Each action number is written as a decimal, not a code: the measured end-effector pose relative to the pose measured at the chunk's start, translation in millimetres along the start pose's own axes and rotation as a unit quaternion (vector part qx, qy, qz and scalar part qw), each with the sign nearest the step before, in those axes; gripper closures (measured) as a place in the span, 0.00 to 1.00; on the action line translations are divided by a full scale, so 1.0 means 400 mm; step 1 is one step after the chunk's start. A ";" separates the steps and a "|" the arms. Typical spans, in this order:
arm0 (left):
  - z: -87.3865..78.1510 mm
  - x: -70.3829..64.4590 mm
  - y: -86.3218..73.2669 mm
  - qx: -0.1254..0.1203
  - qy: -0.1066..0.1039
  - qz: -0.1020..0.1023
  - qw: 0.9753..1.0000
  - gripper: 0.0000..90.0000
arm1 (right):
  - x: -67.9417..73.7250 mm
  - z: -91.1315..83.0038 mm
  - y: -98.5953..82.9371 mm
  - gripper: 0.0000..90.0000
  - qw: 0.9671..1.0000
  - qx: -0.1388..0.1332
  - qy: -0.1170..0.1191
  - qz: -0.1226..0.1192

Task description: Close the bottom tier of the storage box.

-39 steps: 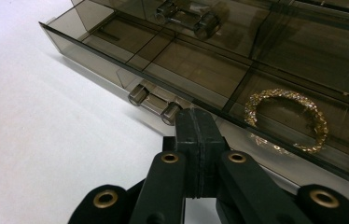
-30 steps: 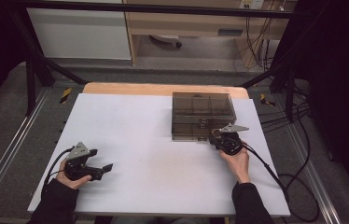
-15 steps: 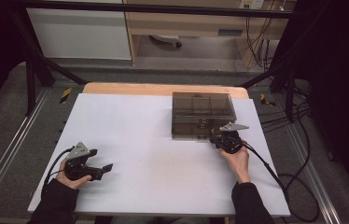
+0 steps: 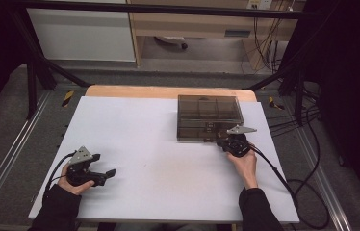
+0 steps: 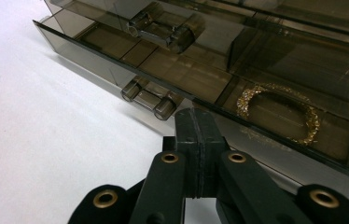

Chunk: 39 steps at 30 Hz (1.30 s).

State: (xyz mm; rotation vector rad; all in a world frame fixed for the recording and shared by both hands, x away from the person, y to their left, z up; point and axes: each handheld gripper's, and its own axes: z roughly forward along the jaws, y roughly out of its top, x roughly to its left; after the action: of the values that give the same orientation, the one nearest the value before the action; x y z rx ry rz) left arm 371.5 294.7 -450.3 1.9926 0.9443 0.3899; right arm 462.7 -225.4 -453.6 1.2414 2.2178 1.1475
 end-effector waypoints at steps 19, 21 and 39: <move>0.001 0.002 -0.001 0.002 0.002 0.000 1.000 0.07 | -0.013 0.009 0.008 1.00 1.000 -0.005 -0.005 0.002; 0.001 0.002 -0.001 0.002 0.002 -0.001 1.000 0.07 | -0.014 0.010 0.008 1.00 1.000 -0.005 -0.005 0.002; 0.001 0.002 -0.001 0.004 0.002 -0.001 1.000 0.07 | -0.028 0.020 0.012 1.00 1.000 -0.007 -0.011 0.006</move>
State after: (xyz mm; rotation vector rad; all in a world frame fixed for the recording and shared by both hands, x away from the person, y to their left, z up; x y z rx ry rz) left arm 372.2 295.1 -451.0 1.9992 0.9517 0.3896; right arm 476.4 -229.5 -455.5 1.2579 2.1843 1.1463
